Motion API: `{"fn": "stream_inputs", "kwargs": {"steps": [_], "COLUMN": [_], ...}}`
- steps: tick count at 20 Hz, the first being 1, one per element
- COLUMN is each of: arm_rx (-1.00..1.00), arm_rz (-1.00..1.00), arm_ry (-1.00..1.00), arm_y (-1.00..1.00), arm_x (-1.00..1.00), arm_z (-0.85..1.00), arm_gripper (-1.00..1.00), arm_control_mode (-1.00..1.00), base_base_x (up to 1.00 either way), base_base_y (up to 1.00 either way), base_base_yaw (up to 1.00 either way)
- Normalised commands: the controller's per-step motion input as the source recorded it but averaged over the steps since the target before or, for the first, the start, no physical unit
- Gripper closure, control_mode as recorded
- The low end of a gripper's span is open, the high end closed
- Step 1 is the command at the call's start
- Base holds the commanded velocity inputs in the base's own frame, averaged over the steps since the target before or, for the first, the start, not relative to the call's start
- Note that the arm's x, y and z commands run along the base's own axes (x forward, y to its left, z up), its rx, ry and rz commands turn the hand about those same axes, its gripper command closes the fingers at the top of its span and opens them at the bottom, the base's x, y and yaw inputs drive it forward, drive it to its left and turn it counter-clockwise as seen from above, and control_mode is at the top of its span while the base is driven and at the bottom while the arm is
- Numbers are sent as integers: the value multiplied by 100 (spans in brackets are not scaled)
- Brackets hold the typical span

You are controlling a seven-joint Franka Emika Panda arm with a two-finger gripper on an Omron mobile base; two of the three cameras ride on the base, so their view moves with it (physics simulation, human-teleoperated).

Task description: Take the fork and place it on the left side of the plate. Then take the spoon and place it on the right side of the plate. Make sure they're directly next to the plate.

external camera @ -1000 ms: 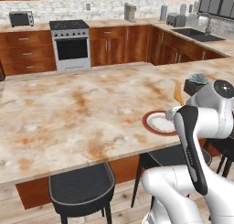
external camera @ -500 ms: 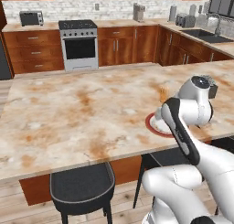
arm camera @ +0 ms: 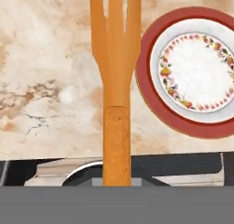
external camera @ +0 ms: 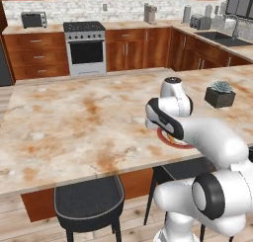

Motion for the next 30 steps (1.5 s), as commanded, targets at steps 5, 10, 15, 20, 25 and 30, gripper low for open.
{"fn": "stream_inputs", "kwargs": {"steps": [5, 10, 15, 20, 25, 30], "arm_rx": [0, 0, 0, -1, -2, -1], "arm_rz": [-4, -3, -1, 0, 0, 0], "arm_ry": [11, 7, 0, 0, 0, 0], "arm_y": [0, 0, 3, 7, 7, 0], "arm_x": [32, 35, 21, 26, 35, 39], "arm_z": [-51, -50, -46, -41, -39, -37], "arm_gripper": [100, 100, 100, 100, 100, 100], "arm_control_mode": [-100, -100, -100, -100, -100, -100], "base_base_x": [0, 0, 0, 0, 0, 0], "base_base_y": [0, 0, 0, 0, 0, 0], "base_base_yaw": [0, 0, 0, 0, 0, 0]}}
